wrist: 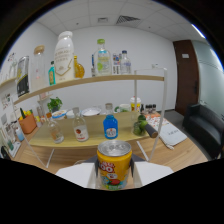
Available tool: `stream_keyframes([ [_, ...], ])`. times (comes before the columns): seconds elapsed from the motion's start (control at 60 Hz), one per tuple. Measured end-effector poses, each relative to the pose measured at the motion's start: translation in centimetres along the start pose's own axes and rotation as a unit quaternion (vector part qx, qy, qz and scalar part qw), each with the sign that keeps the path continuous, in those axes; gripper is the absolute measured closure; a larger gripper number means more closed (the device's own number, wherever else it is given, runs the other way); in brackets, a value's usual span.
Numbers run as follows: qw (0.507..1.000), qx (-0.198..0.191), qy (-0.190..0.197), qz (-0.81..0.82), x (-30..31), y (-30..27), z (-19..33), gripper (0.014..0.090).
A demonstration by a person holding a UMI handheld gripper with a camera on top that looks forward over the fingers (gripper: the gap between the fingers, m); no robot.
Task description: Make me a cup of Vodka Sunrise.
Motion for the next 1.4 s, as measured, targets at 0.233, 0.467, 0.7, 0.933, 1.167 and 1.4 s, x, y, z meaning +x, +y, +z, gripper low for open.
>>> stream_keyframes([
  [0.233,0.986,0.023,0.024,-0.161,-1.3,-0.4,1.1,0.0538],
  [0.467,0.899,0.064,0.070,-0.427,-2.0,-2.3,1.5,0.0540],
  [0.7,0.736,0.106,0.097,-0.661,-3.6,-2.9,2.3,0.0541],
  [0.933,0.556,0.129,0.104,-0.815,-4.7,-2.3,3.0,0.0541],
  [1.167,0.421,0.140,0.088,-0.892,-5.8,-1.0,3.2,0.0544],
  [1.4,0.468,0.147,0.077,-0.868,-6.1,-1.4,2.5,0.0544],
])
